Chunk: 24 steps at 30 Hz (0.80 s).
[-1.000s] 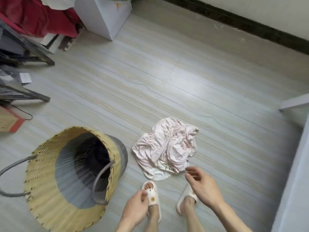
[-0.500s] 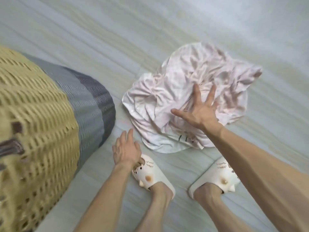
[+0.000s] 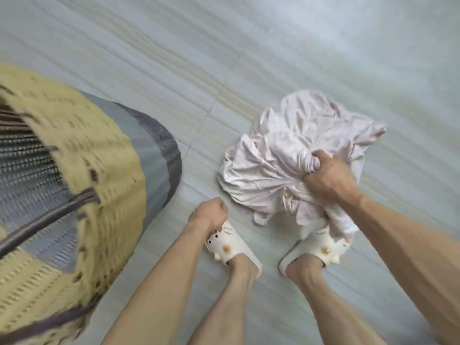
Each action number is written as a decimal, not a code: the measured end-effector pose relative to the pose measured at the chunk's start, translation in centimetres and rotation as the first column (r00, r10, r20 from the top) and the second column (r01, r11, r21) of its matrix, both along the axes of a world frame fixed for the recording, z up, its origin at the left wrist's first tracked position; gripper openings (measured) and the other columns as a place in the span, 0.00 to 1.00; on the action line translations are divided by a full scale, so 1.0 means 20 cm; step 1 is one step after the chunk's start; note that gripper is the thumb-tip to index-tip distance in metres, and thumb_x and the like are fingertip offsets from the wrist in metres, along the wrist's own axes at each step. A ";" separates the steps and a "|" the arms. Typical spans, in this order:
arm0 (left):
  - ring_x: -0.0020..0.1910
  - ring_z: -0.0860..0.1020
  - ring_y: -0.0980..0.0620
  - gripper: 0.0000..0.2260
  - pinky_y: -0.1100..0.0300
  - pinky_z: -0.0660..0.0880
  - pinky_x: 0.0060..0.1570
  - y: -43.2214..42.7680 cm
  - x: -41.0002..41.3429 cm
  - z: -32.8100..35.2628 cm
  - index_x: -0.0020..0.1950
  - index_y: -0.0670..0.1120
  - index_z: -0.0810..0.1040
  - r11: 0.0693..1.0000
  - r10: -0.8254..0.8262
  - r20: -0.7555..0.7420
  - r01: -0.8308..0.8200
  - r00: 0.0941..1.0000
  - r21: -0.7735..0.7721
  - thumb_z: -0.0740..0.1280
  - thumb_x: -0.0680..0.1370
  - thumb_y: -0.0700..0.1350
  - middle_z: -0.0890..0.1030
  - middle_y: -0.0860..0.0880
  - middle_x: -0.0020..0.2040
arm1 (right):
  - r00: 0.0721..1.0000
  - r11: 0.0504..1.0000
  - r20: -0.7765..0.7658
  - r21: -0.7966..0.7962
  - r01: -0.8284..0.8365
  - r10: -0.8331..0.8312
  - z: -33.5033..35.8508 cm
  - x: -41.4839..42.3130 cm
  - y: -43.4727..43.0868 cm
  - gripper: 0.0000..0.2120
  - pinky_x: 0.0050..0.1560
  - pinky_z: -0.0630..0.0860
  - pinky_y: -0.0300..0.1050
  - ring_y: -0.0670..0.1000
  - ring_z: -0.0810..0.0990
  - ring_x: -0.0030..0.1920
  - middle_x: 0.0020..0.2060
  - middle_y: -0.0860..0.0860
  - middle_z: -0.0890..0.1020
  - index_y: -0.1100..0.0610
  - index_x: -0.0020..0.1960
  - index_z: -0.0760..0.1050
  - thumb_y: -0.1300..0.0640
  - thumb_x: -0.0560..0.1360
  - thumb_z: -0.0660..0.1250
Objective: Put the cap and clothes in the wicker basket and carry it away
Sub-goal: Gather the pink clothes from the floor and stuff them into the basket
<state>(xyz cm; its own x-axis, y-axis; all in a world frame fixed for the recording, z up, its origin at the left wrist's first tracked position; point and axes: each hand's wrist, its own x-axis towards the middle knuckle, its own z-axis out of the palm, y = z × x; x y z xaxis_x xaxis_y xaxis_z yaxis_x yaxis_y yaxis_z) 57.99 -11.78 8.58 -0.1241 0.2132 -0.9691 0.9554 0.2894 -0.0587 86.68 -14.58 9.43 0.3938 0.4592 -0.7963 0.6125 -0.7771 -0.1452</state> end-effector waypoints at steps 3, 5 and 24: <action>0.54 0.81 0.39 0.18 0.50 0.77 0.56 0.06 0.17 0.32 0.58 0.48 0.75 0.991 -0.117 0.031 0.115 0.993 0.067 0.52 0.76 0.52 0.83 0.40 0.55 | 0.989 0.990 -0.082 -0.074 0.118 -0.124 0.30 0.00 -0.14 0.25 0.57 0.73 0.50 0.64 0.78 0.60 0.59 0.63 0.79 0.50 0.65 0.73 0.52 0.67 0.65; 0.58 0.79 0.39 0.17 0.51 0.75 0.58 0.07 0.30 0.66 0.59 0.48 0.76 0.988 -0.113 0.103 0.101 0.988 0.119 0.54 0.78 0.52 0.81 0.40 0.59 | 0.976 0.981 -0.110 -0.062 0.183 -0.189 0.68 0.04 -0.23 0.22 0.51 0.73 0.47 0.63 0.80 0.58 0.55 0.61 0.82 0.52 0.61 0.75 0.51 0.68 0.66; 0.44 0.82 0.51 0.10 0.59 0.74 0.39 -0.03 -0.15 3.21 0.57 0.49 0.78 0.906 0.179 0.626 -0.376 0.759 0.196 0.59 0.81 0.49 0.83 0.49 0.52 | 0.775 0.660 -0.245 0.414 0.627 -0.583 3.47 -0.31 -0.82 0.15 0.43 0.78 0.48 0.50 0.83 0.40 0.36 0.47 0.86 0.45 0.45 0.80 0.62 0.64 0.75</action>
<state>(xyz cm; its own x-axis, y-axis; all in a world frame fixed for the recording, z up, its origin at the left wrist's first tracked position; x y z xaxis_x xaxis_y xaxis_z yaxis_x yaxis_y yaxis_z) 54.96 -12.48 72.83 0.3405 0.5432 -0.7675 0.6478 0.4561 0.6102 80.51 -30.96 78.83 0.6564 0.4510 -0.6048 -0.0016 -0.8008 -0.5989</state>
